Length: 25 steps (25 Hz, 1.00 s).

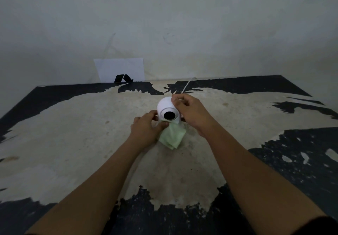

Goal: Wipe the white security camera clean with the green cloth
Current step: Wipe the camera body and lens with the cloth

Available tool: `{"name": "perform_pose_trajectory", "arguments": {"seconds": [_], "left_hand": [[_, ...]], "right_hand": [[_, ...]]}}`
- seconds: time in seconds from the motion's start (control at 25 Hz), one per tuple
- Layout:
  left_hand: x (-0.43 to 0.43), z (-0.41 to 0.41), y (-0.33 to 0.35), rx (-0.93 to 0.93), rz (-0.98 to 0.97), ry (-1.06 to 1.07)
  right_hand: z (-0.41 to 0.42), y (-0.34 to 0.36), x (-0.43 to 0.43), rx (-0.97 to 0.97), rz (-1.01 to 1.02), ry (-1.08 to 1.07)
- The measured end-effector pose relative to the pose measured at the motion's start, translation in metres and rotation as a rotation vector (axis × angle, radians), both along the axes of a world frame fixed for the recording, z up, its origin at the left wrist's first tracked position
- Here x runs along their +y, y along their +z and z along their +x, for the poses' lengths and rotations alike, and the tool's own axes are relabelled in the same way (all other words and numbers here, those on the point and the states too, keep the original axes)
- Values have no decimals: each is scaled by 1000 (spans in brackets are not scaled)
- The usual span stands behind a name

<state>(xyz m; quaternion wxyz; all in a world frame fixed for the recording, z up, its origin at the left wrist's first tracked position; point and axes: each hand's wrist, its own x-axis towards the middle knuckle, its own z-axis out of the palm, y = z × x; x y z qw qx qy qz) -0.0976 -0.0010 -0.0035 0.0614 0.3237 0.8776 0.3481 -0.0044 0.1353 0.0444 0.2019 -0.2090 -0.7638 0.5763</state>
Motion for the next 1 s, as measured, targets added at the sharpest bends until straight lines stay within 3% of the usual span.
{"name": "perform_pose_trajectory", "arguments": {"seconds": [0.24, 0.6, 0.8, 1.0], "left_hand": [[-9, -13, 8, 43, 41, -121], [20, 24, -1, 6, 32, 165], [2, 17, 6, -132, 142, 24], [-22, 23, 12, -88, 98, 38]], "right_hand": [[0, -1, 1, 4, -17, 14], [1, 1, -3, 3, -31, -9], [1, 1, -1, 9, -23, 10], [3, -2, 0, -17, -26, 23]]}}
